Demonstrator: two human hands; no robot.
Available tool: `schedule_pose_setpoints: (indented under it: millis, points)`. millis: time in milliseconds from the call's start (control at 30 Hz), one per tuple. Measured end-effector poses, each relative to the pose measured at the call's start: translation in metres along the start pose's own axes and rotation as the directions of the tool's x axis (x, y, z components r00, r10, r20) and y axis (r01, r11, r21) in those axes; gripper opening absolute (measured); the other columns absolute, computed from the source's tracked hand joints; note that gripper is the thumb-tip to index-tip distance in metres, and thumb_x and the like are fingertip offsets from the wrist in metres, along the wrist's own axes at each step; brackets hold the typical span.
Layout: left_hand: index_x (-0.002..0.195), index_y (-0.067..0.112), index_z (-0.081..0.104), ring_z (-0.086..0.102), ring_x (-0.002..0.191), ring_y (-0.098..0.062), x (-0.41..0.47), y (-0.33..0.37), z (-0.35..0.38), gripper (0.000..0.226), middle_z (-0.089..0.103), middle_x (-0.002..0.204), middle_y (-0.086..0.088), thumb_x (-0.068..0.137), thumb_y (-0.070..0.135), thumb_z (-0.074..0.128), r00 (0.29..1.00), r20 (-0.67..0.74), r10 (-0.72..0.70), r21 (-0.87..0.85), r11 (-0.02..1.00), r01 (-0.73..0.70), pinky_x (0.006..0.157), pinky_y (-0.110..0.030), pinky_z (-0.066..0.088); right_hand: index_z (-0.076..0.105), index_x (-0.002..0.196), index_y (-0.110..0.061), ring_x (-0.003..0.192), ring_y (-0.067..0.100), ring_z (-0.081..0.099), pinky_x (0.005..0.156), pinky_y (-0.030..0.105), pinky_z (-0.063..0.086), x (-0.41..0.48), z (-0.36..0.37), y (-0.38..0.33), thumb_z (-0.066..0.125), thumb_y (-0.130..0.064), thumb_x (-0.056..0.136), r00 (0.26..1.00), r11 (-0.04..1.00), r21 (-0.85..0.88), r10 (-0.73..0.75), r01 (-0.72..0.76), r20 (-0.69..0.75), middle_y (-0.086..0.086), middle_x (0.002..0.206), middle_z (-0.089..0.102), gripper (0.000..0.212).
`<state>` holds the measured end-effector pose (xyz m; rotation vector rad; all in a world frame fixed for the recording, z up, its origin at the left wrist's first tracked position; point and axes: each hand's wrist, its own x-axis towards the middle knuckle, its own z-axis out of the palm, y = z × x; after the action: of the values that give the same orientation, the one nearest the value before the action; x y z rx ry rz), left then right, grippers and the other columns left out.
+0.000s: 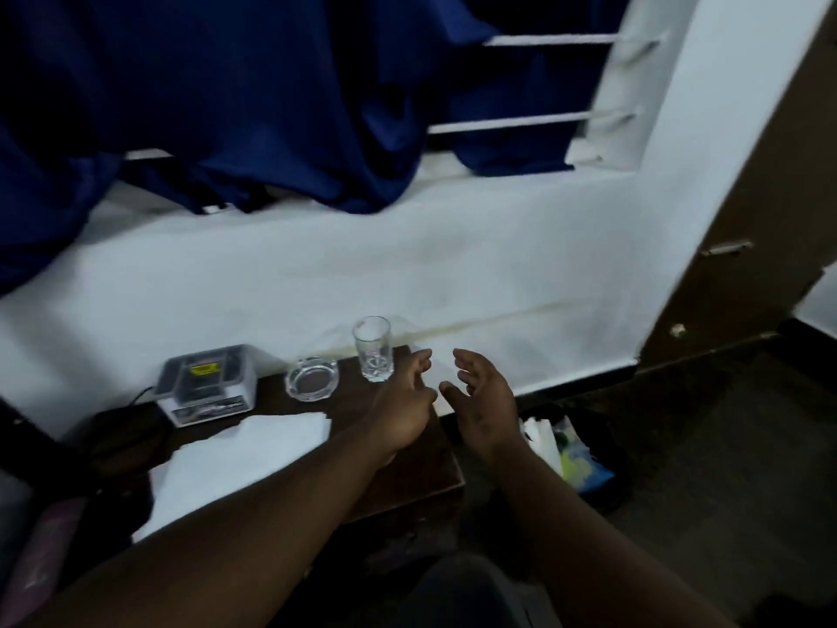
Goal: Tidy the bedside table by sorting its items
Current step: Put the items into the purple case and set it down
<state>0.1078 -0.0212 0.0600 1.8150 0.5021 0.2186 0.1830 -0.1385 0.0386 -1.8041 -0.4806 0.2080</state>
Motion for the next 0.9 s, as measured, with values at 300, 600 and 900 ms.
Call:
schedule_pose_setpoints:
  millis: [300, 600, 900]
  points:
    - [0.135, 0.009, 0.046, 0.062, 0.095, -0.006, -0.094, -0.031, -0.150, 0.052, 0.060, 0.110, 0.000, 0.095, -0.023, 0.043, 0.951, -0.304, -0.063, -0.198, 0.980, 0.001, 0.075, -0.009, 0.051, 0.052, 0.127, 0.006, 0.092, 0.011, 0.069, 0.070, 0.015, 0.057, -0.049, 0.141, -0.079, 0.063, 0.025, 0.081, 0.940, 0.978, 0.191, -0.144, 0.087, 0.310, 0.019, 0.116, 0.064, 0.051]
    - [0.151, -0.003, 0.035, 0.053, 0.116, -0.014, -0.177, -0.102, -0.270, 0.062, 0.048, 0.135, -0.017, 0.094, -0.025, 0.040, 0.847, -0.486, -0.217, -0.229, 0.967, 0.116, 0.080, -0.007, 0.047, 0.057, 0.133, -0.009, 0.111, 0.018, 0.062, 0.100, 0.033, 0.051, -0.114, 0.272, -0.113, 0.078, -0.008, 0.085, 0.846, 0.991, 0.107, -0.124, 0.080, 0.519, 0.002, 0.123, 0.064, 0.052]
    - [0.150, 0.002, 0.040, 0.057, 0.120, -0.023, -0.218, -0.165, -0.317, 0.054, 0.056, 0.137, -0.017, 0.099, -0.013, 0.047, 0.771, -0.568, -0.288, -0.201, 0.957, 0.209, 0.086, -0.006, 0.046, 0.056, 0.136, -0.014, 0.114, 0.022, 0.062, 0.104, 0.041, 0.051, -0.160, 0.363, -0.106, 0.076, -0.008, 0.082, 0.750, 0.999, 0.017, -0.033, 0.029, 0.661, 0.002, 0.121, 0.062, 0.057]
